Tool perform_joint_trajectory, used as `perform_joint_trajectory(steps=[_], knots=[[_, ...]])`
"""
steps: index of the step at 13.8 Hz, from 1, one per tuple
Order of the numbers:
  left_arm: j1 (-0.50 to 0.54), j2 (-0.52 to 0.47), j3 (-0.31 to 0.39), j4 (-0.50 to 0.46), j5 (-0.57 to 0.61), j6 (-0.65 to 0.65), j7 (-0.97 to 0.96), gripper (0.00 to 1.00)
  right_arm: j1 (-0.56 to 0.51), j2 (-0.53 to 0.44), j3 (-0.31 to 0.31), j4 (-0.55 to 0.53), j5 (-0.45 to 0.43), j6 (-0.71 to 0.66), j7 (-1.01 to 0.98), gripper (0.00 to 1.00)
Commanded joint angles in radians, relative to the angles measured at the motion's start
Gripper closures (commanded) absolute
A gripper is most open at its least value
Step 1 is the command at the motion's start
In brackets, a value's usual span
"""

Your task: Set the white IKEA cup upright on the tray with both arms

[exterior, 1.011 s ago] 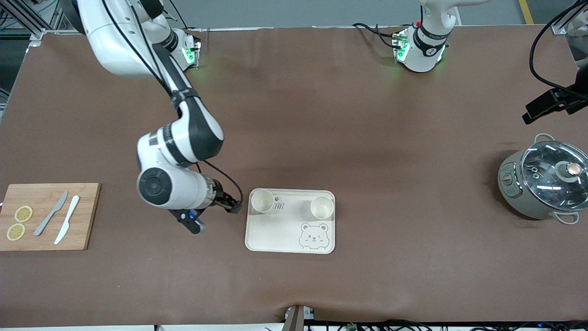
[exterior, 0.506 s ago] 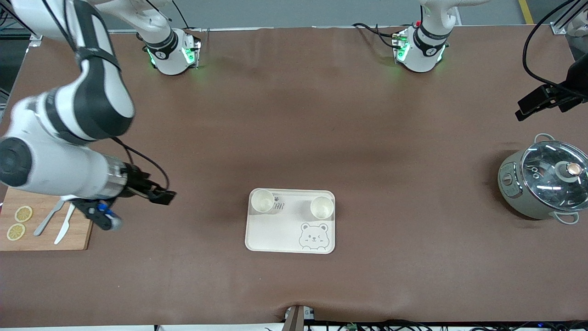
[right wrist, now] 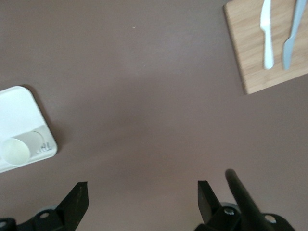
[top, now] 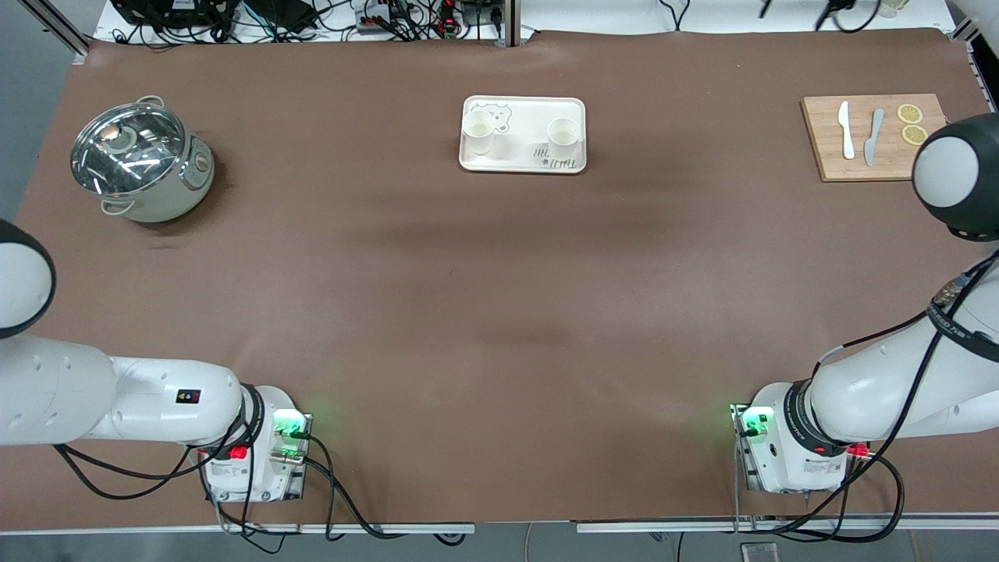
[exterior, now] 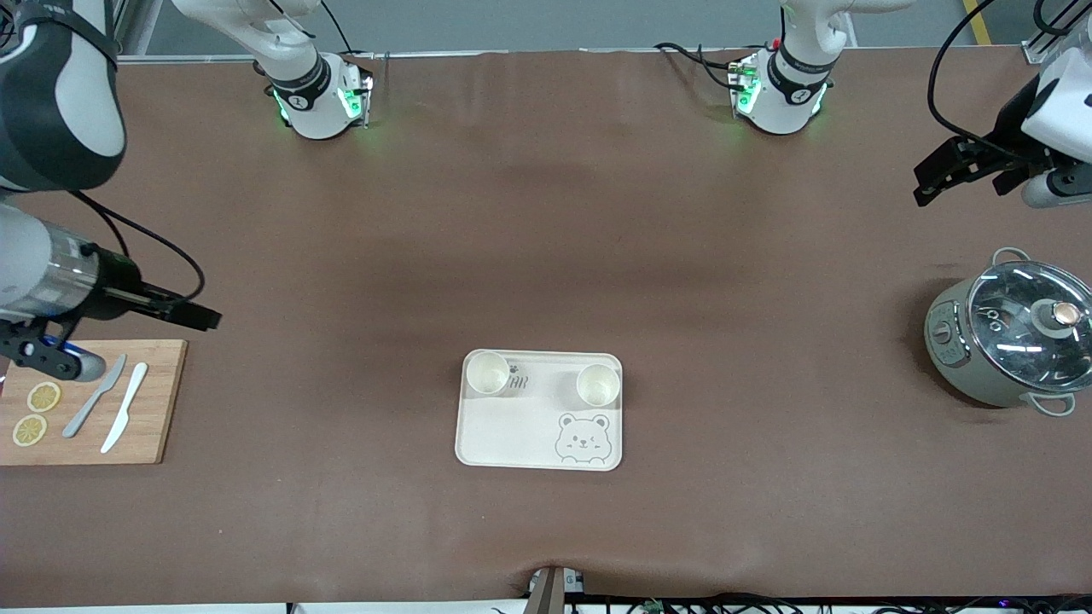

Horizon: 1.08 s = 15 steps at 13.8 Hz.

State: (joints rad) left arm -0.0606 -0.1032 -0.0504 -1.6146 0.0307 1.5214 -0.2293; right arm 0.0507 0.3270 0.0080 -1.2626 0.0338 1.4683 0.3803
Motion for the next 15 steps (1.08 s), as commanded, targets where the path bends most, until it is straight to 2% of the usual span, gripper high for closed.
perform_joint_trajectory(steps=[1, 7, 11, 15], knots=[[0.002, -0.024, 0.023, -0.027, 0.006, 0.019, 0.06, 0.0, -0.035, -0.094, 0.017, -0.089, -0.032, -0.003, -0.084, 0.0], [0.009, -0.007, 0.02, -0.011, 0.006, 0.019, 0.087, 0.0, -0.089, -0.207, 0.015, -0.101, -0.054, -0.081, -0.362, 0.0], [0.01, -0.001, 0.018, -0.01, 0.011, 0.019, 0.087, 0.0, -0.089, -0.272, 0.017, -0.098, -0.06, -0.108, -0.357, 0.0], [0.015, 0.033, 0.021, 0.045, 0.008, 0.019, 0.088, 0.0, -0.084, -0.318, 0.02, -0.139, -0.06, -0.121, -0.357, 0.0]])
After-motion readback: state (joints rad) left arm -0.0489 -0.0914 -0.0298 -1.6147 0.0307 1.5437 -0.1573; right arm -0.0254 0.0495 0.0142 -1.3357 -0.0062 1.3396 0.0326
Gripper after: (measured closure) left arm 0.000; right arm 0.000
